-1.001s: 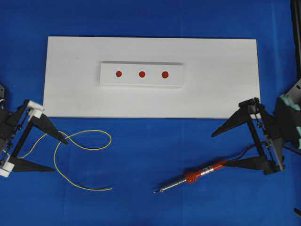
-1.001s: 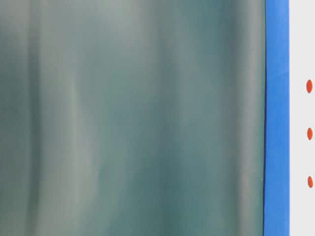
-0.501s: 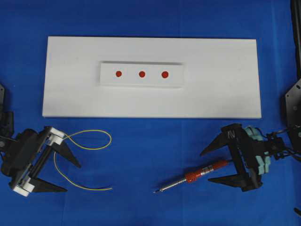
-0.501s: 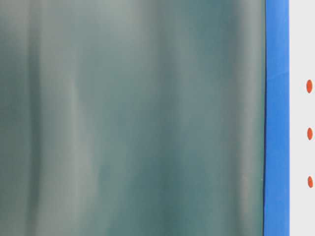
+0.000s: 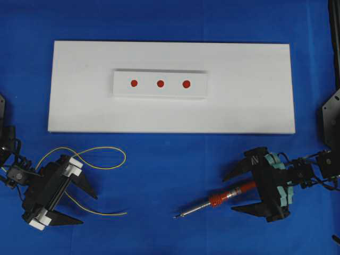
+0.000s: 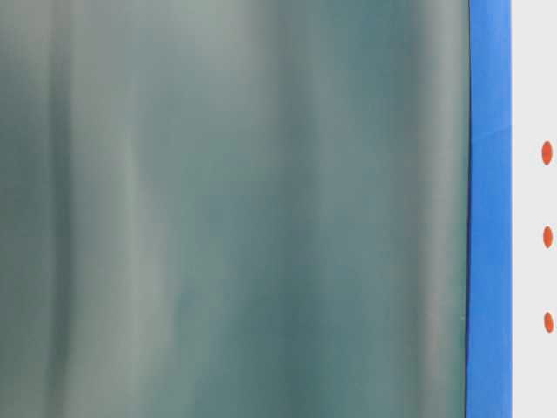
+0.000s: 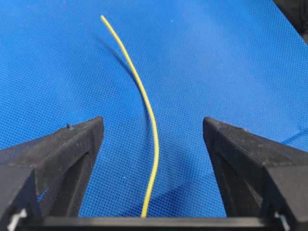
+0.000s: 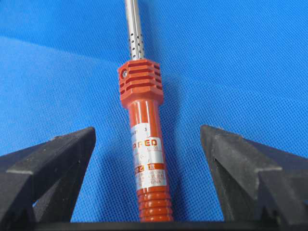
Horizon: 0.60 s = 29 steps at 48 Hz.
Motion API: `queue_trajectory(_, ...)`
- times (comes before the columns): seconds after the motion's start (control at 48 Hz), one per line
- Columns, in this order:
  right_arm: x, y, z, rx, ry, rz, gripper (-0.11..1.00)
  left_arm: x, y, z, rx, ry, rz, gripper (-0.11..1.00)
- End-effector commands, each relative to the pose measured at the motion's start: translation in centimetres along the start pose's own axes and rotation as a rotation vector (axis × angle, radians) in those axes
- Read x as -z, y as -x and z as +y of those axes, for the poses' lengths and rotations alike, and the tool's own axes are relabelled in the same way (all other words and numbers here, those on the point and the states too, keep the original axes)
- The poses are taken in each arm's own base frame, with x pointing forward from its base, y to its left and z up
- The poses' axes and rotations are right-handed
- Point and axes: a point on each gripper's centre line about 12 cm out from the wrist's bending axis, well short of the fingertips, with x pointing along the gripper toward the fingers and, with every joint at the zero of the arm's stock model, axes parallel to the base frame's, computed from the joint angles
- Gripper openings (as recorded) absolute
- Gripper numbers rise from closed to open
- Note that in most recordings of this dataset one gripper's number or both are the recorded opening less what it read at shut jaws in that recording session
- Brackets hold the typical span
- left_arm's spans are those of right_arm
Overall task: Touch the tip of the soldering iron to the tip of the solder at the mark.
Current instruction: 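Lower left gripper to yellow solder wire, right gripper to red soldering iron, then close the left gripper on the solder wire and the right gripper on the iron handle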
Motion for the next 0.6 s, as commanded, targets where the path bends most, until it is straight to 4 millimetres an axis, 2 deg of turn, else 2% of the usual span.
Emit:
queue_trajectory(0.0, -0.6, -0.3, 0.4, -0.01, -0.004, -0.027, 0.83, -0.4, -0.2, -0.1, 0.003, 0.0, -0.007, 0.77)
queue_trajectory(0.167, -0.5, -0.3, 0.3, -0.008, -0.001, -0.024, 0.79, 0.3, -0.6, -0.1, -0.007, -0.001, 0.069, 0.7)
queue_trajectory(0.313, -0.2, -0.6, -0.1, 0.005, 0.018, -0.023, 0.69, 0.5, -1.1, -0.1, -0.013, -0.011, 0.117, 0.49)
queue_trajectory(0.396, 0.2, -0.7, -0.5, 0.015, 0.027, -0.021, 0.5, 0.5, -1.1, -0.1, -0.012, -0.013, 0.125, 0.34)
queue_trajectory(0.48, 0.5, -0.7, -0.6, 0.011, 0.042, -0.023, 0.25, 0.7, -1.1, -0.4, -0.003, -0.019, 0.133, 0.18)
queue_trajectory(0.542, 0.5, -0.7, -0.5, 0.003, 0.05, -0.025, 0.12, 0.7, -1.1, -0.6, 0.003, -0.022, 0.135, 0.08)
queue_trajectory(0.584, 0.5, -0.7, -0.5, 0.0, 0.053, -0.026, 0.07, 0.7, -1.1, -0.7, 0.004, -0.023, 0.132, 0.03)
